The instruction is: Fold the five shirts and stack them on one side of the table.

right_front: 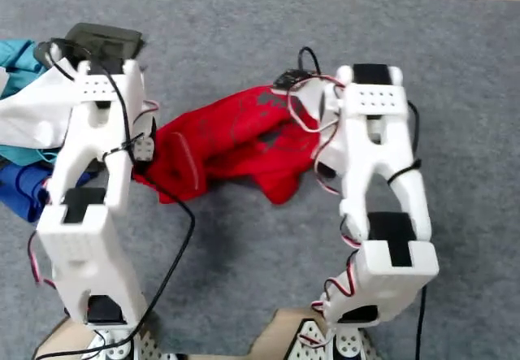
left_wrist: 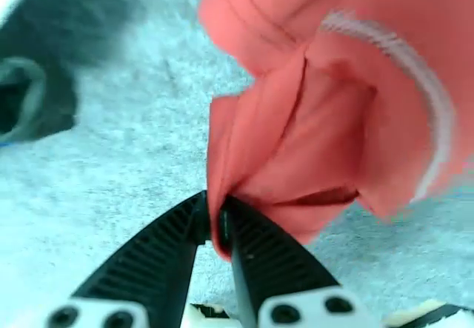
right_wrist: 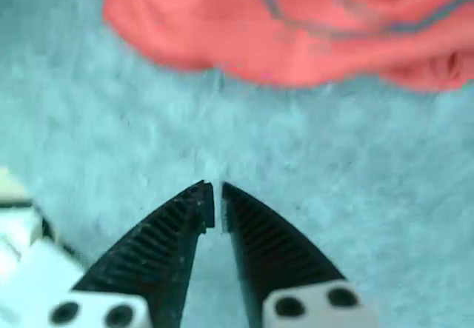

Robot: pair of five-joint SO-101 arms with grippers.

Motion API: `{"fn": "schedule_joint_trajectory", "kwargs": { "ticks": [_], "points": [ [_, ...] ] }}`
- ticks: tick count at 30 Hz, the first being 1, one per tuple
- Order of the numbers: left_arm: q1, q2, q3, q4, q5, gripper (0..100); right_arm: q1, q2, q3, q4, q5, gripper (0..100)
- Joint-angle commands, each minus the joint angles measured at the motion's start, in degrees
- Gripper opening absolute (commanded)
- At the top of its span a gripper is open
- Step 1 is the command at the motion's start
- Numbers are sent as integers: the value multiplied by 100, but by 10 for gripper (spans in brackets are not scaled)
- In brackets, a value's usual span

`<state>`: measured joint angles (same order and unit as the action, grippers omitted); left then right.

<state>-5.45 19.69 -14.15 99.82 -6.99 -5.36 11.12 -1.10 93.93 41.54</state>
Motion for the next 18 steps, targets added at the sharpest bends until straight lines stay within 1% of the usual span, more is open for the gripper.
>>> {"fn": "schedule_joint_trajectory", "kwargs": {
  "ticks": [1,4,6,9,12,14,15,17,18],
  "points": [
    [-70,-857,-26,88,413,20,-549,119,-22,-703,-475,179],
    [-229,-1138,-26,-79,1354,21,-1033,567,-101,-1143,-519,253],
    [-440,-1253,-44,-176,1723,30,-1314,963,-330,-1169,-545,265],
    [-756,-1349,-9,-211,1793,103,-1525,1692,-857,-1134,-554,264],
    [-1002,-1349,9,-202,1793,174,-1508,2484,-1411,-923,-554,262],
    [-1143,-1349,9,-202,1793,202,-1464,2949,-1763,-580,-536,221],
    [-1196,-1349,9,-211,1785,209,-1437,3143,-1938,-413,-527,173],
    [-1240,-1349,9,-211,1758,212,-1393,3389,-2325,-18,-545,42],
    [-1248,-1349,9,-211,1758,212,-1332,3451,-2475,149,-545,0]
  ]
}}
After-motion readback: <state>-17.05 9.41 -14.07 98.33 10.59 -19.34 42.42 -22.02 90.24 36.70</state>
